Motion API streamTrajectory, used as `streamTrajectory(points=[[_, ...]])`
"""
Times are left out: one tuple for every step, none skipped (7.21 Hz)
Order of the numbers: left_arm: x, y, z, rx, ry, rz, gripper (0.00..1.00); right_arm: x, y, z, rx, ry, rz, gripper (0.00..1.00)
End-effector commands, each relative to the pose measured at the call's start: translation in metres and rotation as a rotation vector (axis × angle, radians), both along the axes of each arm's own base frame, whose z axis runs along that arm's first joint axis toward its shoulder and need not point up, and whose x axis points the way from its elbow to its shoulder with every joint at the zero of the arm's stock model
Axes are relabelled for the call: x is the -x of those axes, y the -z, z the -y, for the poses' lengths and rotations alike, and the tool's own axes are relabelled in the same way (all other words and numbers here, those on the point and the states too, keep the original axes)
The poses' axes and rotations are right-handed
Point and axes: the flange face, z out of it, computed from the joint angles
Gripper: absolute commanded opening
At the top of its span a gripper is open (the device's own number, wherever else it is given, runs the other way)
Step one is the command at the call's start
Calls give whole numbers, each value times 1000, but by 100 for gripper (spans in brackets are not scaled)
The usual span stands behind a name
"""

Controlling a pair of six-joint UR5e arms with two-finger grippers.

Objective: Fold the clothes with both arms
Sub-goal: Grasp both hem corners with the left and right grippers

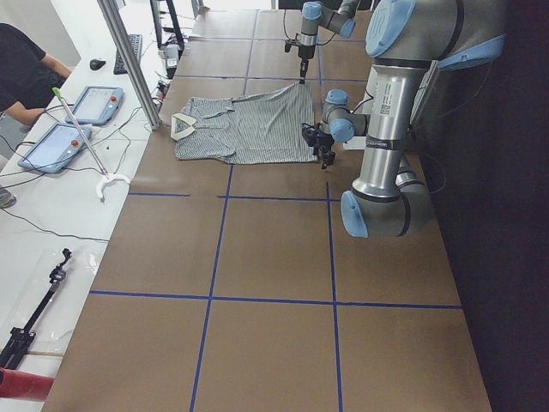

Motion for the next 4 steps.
streamTrajectory(points=[[0,2,0,0,0,-3,58,0,0,0,0,-1,1,0],[1,4,-1,-1,0,-8,32,0,0,0,0,1,1,0],[3,5,0,0,0,-11,17,-1,-2,0,2,-1,-4,0],[3,5,-1,0,-1,-11,8,-1,-3,0,2,-1,-5,0]])
